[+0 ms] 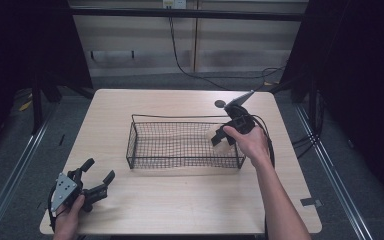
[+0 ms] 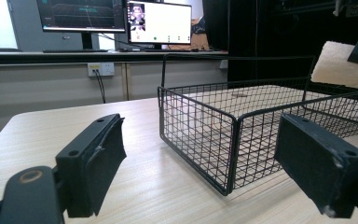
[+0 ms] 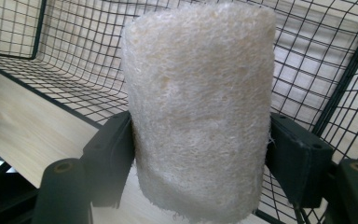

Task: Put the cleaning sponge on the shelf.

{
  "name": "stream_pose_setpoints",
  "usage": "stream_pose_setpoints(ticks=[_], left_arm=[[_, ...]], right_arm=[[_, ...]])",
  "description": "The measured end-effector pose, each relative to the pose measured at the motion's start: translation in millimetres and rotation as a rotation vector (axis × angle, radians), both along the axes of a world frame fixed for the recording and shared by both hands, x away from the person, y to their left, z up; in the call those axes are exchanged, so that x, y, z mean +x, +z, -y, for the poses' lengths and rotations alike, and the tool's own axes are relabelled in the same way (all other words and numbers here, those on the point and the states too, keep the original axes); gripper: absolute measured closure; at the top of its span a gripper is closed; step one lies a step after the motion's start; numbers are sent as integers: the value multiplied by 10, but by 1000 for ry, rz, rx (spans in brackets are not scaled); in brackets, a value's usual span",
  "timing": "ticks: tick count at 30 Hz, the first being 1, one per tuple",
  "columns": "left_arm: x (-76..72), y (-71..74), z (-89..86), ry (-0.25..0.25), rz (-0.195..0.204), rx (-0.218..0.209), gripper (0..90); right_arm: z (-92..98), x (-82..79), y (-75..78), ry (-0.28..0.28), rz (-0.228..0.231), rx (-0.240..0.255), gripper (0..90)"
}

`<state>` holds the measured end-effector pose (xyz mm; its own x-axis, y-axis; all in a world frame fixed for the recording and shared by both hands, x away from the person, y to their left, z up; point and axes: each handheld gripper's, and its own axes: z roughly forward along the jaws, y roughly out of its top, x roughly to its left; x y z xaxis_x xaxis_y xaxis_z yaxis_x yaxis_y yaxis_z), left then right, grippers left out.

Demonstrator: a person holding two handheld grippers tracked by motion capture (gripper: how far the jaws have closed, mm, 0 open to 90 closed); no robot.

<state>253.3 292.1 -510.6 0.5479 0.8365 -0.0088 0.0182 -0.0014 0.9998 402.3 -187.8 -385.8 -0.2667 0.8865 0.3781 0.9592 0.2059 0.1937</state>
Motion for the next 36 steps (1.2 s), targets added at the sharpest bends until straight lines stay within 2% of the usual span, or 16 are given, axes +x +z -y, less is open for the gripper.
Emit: stream_pose_setpoints(ticks=[20, 25, 27, 31, 36], left_arm=[[0, 1, -5, -1, 0, 6, 157], [0, 0, 2, -1, 0, -3, 157], [0, 0, 0, 0, 1, 0, 157], [0, 0, 0, 0, 0, -1, 157], [1, 0, 0, 0, 1, 0, 157]], right_arm=[[64, 23, -139, -71, 4, -54, 284], [76, 24, -198, -97, 0, -71, 284], [61, 22, -247, -97, -19, -78, 284], [44, 23, -284, -103, -18, -97, 284], [13, 39, -338, -111, -45, -98, 284]])
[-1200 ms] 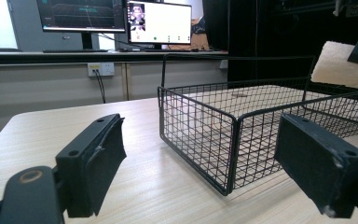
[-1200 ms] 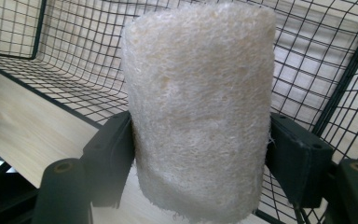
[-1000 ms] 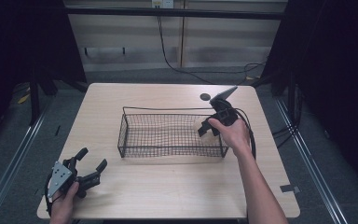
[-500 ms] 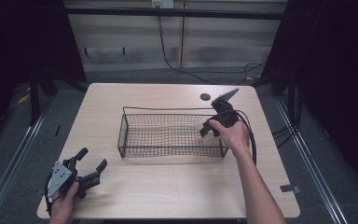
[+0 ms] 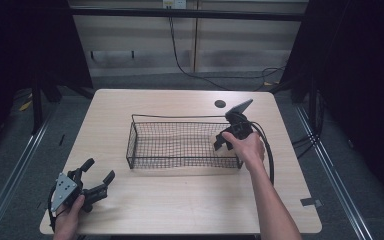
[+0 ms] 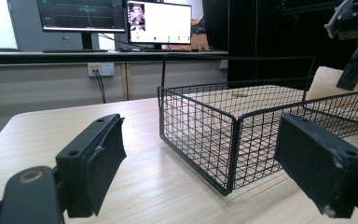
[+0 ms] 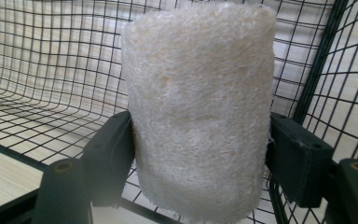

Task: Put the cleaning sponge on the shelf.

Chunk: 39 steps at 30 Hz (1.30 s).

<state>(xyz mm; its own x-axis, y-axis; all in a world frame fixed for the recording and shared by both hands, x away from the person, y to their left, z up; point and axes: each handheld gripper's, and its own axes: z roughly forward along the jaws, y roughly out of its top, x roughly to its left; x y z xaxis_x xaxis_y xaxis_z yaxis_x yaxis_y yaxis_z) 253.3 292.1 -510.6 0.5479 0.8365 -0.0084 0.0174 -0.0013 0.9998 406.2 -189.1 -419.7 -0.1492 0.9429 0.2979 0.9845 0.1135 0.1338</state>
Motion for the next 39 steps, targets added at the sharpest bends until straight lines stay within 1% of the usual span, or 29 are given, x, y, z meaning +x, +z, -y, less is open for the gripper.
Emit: stream_pose_setpoints(ticks=[1, 3, 4, 5, 7, 8, 9, 13, 15, 17, 21, 22, 24, 25, 26, 28, 29, 33, 36, 39], left_arm=[[0, 0, 0, 0, 0, 0, 157], [-1, 0, 1, -1, -1, -1, 157], [0, 0, 0, 0, 0, 0, 157], [0, 0, 2, -1, 0, -3, 157], [-1, -1, 2, -1, -1, -3, 157], [-1, 0, 0, -1, -1, 0, 157], [0, 0, 2, -1, 0, -3, 157], [0, 0, 2, -1, 0, -3, 157], [-1, -1, 3, -1, -1, -3, 157], [0, 0, 0, 0, 0, 0, 157], [0, 0, 0, 0, 0, 0, 157], [0, 0, 0, 0, 0, 0, 157], [0, 0, 0, -1, 0, 0, 157], [0, 0, 2, -1, 0, -3, 157], [0, 0, 0, 0, 0, 0, 157], [0, 0, 2, -1, 0, -3, 157], [0, 0, 0, -1, 0, 0, 157], [0, 0, 0, -1, -1, 0, 157], [-1, 0, 0, -2, -1, 0, 157], [-1, -1, 2, -2, -1, -3, 157]], right_arm=[[-1, 1, -12, -4, -2, 5, 284], [4, 4, -55, -18, -22, 29, 284], [7, 6, -77, -21, -26, 28, 284], [16, 7, -100, -15, -23, 23, 284], [27, 4, -135, -25, -29, 23, 284], [28, 1, -144, -32, -24, 22, 284], [33, 0, -144, -33, -28, 14, 284], [23, -2, -142, -40, -29, 12, 284], [14, 1, -148, -30, -39, 14, 283], [-5, 6, -165, -36, -44, 4, 283], [-48, 15, -189, -29, -46, -14, 283], [-54, 16, -198, -23, -38, -19, 283], [-77, 21, -201, -29, -43, -33, 283], [-85, 23, -208, -31, -37, -35, 283], [-90, 25, -209, -25, -42, -43, 283], [-116, 32, -230, -23, -34, -47, 282], [-126, 36, -230, -24, -42, -52, 282], [-140, 44, -239, -41, -41, -49, 281], [-142, 49, -240, -46, -48, -38, 281], [-143, 49, -244, -42, -48, -39, 280]])
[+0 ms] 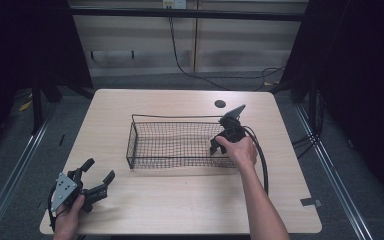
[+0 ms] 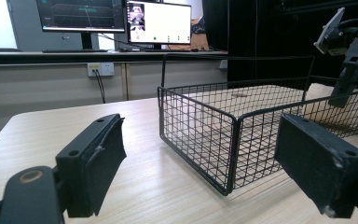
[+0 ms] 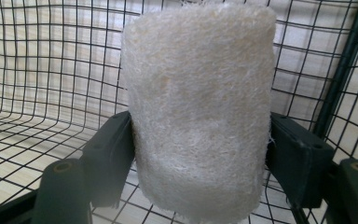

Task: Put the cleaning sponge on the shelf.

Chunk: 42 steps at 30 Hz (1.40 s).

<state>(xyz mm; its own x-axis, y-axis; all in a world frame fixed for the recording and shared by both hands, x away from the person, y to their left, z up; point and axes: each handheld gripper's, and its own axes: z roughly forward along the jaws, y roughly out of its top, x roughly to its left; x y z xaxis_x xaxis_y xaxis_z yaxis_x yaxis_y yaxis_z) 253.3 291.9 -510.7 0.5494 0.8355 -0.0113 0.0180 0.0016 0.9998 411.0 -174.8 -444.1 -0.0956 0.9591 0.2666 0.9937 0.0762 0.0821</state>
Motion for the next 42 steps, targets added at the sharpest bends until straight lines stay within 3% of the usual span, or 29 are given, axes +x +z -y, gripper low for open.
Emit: stream_pose_setpoints(ticks=[18, 23, 26, 28, 31, 33, 35, 42], left_arm=[[0, 0, -3, 0, 0, 4, 157], [-1, 1, -7, -1, -1, 9, 157], [0, 0, -1, 1, 1, 0, 157], [0, 0, -2, 1, 0, 3, 157], [0, 1, -2, 1, 1, 3, 157], [0, 0, -2, 0, -1, 2, 157], [0, 1, -3, 1, 1, 3, 157], [1, 0, 0, 1, 1, 1, 157]], right_arm=[[-8, 15, -3, 14, -11, -19, 278], [-11, 13, 2, 28, -7, 8, 207], [-4, 10, 12, 33, 19, 9, 161], [11, 3, 32, 24, 34, -20, 156], [27, -6, 47, 31, 23, -2, 156], [42, -16, 69, 30, 44, -18, 154], [55, -25, 89, 31, 60, 1, 153], [61, -54, 143, 49, 76, 16, 151]])
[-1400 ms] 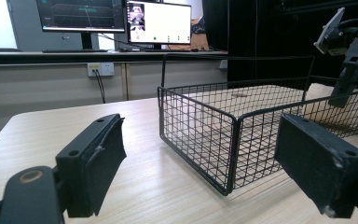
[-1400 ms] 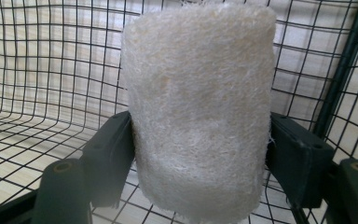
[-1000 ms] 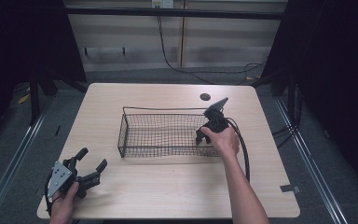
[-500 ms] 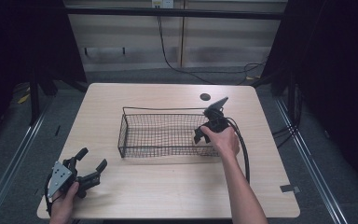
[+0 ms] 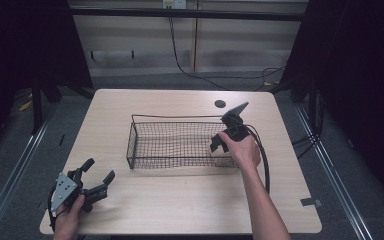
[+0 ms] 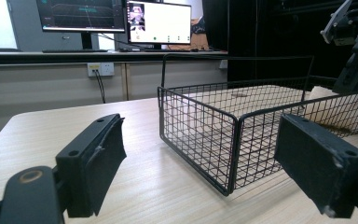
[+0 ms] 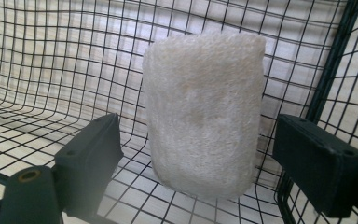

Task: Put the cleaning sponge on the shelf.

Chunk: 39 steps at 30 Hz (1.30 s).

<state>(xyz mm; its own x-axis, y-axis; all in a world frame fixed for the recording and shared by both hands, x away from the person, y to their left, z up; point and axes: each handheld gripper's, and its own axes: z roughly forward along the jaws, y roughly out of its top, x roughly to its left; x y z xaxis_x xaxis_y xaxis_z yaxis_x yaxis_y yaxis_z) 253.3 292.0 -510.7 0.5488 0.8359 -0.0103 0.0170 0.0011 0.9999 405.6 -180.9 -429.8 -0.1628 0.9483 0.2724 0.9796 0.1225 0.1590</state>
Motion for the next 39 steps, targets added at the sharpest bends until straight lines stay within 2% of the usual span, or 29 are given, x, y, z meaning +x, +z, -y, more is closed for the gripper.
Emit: stream_pose_setpoints(ticks=[5, 7, 15, 19, 21, 24, 39], left_arm=[[-1, 0, 1, -1, -1, -1, 157], [-1, 0, 1, -1, -1, -1, 157], [-1, 0, 1, -1, -1, -1, 157], [-1, 1, -6, -2, -2, 8, 157], [0, 0, 0, 0, 0, 0, 157], [0, 0, -2, 0, 0, 3, 157], [0, 0, 0, 0, 0, 0, 157]], right_arm=[[25, -27, 52, 8, 33, 20, 157], [49, -46, 81, 14, 59, 28, 160], [108, -92, 137, 39, 72, 84, 176], [109, -128, 181, 56, 101, 95, 211], [106, -156, 217, 69, 121, 95, 230], [121, -189, 261, 75, 138, 119, 233], [31, -350, 369, 166, 147, 190, 255]])
